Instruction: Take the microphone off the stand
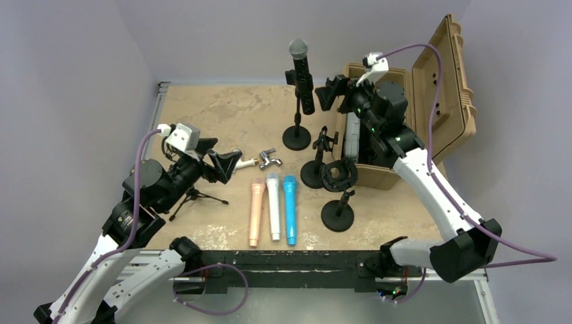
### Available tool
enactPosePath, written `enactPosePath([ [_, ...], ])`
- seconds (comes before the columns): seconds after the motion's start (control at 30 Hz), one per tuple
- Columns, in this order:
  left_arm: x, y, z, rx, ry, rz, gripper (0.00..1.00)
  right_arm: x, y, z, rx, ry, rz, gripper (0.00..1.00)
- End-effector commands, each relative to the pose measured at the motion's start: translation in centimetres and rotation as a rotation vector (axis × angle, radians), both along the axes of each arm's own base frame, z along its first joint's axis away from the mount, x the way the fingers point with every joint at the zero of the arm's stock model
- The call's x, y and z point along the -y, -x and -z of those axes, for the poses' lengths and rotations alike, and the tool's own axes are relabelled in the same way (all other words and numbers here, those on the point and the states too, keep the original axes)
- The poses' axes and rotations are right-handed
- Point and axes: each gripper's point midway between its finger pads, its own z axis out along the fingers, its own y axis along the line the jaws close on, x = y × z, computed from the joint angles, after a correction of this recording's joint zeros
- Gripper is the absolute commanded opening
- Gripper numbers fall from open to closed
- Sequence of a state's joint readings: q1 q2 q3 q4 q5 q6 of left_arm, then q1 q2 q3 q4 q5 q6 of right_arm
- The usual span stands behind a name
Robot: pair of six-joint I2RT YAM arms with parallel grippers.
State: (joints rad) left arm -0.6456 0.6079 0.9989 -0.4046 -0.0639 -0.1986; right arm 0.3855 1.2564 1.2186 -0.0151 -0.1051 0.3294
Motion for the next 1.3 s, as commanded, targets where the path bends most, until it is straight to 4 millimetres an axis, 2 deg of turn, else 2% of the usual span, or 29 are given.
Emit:
enactPosePath([
  [0.0,0.2,0.1,-1.1,0.042,0.025,0.007,0.74,0.1,-1.9,-6.8,0.169,-0.02,0.156,0.92],
  [0.1,0.2,0.0,-0.9,0.038,0.02,0.006,0.74,-0.7,-2.8,-8.7,0.206,-0.02,0.222,0.93],
  [0.27,0.4,0.0,-0.8,0.033,0.019,0.01,0.74,-2.1,-4.6,-9.2,0.187,-0.005,0.43,0.93],
  [0.43,0.4,0.0,-0.8,0.033,0.017,0.011,0.74,-3.0,-5.0,-7.4,0.114,0.049,0.684,0.93],
  [0.63,0.5,0.0,-0.8,0.031,0.018,0.015,0.74,-5.3,-5.9,-5.7,0.092,0.144,0.772,0.91],
  [0.93,0.4,0.2,-0.9,0.035,0.022,0.017,0.74,-5.2,-7.5,-4.8,0.095,0.361,0.933,0.85],
  [1.03,0.4,0.2,-0.9,0.034,0.022,0.017,0.74,-5.4,-7.8,-5.2,0.11,0.404,0.925,0.79],
  [1.13,0.5,0.1,-0.8,0.032,0.02,0.018,0.74,-5.7,-7.9,-5.7,0.128,0.42,0.901,0.68],
  [1.27,0.7,-0.1,-0.5,0.023,0.013,0.019,0.74,-6.5,-8.3,-6.0,0.157,0.459,0.833,0.46],
])
